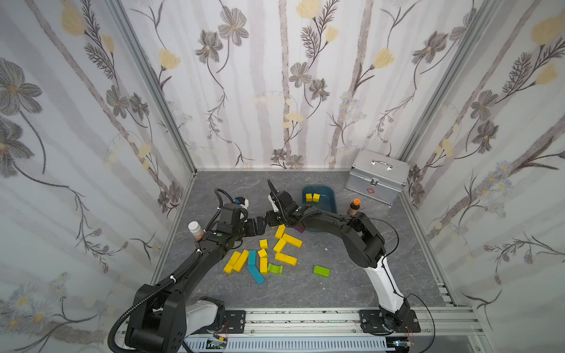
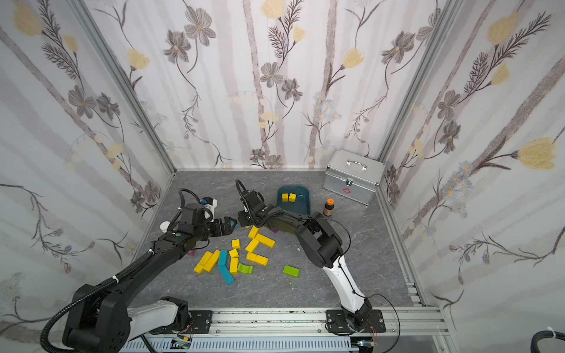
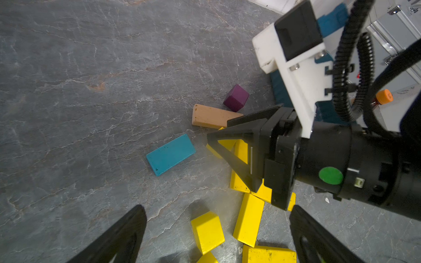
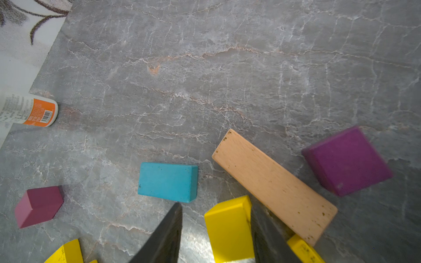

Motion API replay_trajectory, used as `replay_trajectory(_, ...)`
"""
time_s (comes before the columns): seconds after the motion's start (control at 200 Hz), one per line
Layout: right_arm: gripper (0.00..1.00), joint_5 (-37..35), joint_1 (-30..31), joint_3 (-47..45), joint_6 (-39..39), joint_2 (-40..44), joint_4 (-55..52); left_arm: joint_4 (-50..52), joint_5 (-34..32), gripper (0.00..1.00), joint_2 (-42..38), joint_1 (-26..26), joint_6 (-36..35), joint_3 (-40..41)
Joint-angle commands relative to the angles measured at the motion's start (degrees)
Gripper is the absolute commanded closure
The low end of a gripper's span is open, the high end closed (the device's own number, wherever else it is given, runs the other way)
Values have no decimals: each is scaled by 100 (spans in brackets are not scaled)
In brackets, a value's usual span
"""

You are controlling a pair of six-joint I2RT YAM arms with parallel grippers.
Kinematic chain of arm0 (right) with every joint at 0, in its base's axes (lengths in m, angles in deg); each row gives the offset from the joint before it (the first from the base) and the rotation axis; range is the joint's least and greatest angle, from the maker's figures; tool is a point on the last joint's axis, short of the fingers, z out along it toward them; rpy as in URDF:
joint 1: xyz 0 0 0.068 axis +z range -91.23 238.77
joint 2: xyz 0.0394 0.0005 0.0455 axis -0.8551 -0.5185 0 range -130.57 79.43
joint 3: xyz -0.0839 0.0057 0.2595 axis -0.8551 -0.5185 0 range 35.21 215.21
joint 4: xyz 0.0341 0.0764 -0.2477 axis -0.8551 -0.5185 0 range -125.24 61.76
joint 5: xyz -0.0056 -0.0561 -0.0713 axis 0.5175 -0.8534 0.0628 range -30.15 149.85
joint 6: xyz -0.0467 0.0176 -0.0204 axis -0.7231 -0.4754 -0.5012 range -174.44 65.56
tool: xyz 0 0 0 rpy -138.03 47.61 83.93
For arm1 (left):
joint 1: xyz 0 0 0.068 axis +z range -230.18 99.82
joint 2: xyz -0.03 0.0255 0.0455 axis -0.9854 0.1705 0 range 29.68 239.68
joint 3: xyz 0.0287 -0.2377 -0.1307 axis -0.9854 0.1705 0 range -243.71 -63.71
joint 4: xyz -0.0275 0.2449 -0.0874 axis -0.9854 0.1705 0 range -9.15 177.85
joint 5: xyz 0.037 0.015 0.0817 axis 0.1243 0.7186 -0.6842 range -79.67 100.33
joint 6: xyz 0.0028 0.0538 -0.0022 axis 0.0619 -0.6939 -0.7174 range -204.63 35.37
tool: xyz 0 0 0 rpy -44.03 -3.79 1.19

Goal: Pick out the yellow building blocks
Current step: Pick up the building block from the center of the board.

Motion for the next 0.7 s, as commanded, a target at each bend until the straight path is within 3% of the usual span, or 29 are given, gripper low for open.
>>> replay_trajectory(0.0, 49, -127, 14, 96, -70, -85, -93, -107, 47, 0, 4, 10, 63, -51)
replay_trajectory(0.694, 52, -353, 61, 161, -145, -204, -222, -110, 6, 0, -176, 115, 17, -47)
